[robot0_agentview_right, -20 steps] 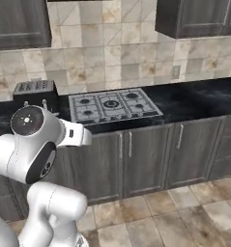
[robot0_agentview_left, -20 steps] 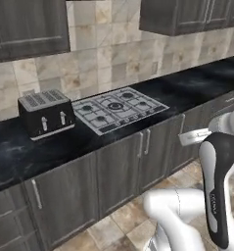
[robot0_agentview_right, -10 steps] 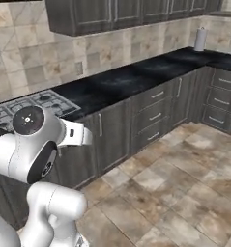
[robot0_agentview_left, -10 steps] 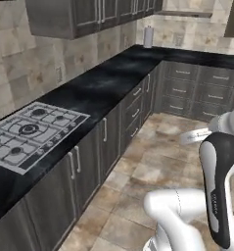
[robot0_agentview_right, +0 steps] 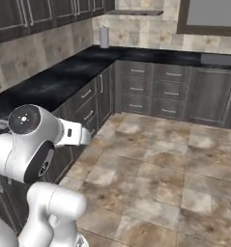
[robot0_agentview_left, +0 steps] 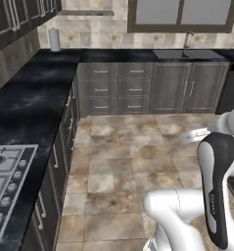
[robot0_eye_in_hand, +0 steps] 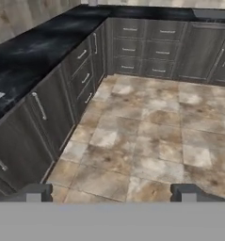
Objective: Grab the spray bottle from the cabinet, then place it next to the cutting board for sanitizing. Then grab the dish brush from the countertop next to the sink and place it next to the cutting board.
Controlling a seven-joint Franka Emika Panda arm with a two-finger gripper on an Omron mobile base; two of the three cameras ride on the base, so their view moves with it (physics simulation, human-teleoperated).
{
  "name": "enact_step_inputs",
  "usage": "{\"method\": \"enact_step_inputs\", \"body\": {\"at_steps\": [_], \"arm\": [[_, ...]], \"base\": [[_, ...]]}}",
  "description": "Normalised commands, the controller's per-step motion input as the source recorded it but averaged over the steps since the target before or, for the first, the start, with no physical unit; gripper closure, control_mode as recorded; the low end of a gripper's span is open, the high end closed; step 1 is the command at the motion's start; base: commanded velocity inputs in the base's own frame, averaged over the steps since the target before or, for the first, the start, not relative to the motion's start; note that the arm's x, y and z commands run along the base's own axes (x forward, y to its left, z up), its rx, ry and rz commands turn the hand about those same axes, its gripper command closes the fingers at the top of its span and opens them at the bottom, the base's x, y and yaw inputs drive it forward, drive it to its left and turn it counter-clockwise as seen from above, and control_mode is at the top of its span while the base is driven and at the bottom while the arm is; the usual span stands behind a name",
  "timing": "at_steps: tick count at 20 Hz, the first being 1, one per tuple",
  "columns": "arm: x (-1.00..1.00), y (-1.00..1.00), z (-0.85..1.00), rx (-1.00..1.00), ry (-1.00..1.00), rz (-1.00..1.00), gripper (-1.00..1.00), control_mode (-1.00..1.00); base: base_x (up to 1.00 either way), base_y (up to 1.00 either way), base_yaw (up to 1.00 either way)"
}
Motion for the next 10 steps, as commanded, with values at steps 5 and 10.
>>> {"method": "enact_step_inputs", "body": {"at_steps": [5,10], "arm": [[0.00,0.00,0.00,0.00,0.00,0.00,-1.00,1.00],[0.00,0.00,0.00,0.00,0.00,0.00,-1.00,1.00]], "base": [[0.85,0.06,-0.47],[1.00,-0.59,-0.02]]}}
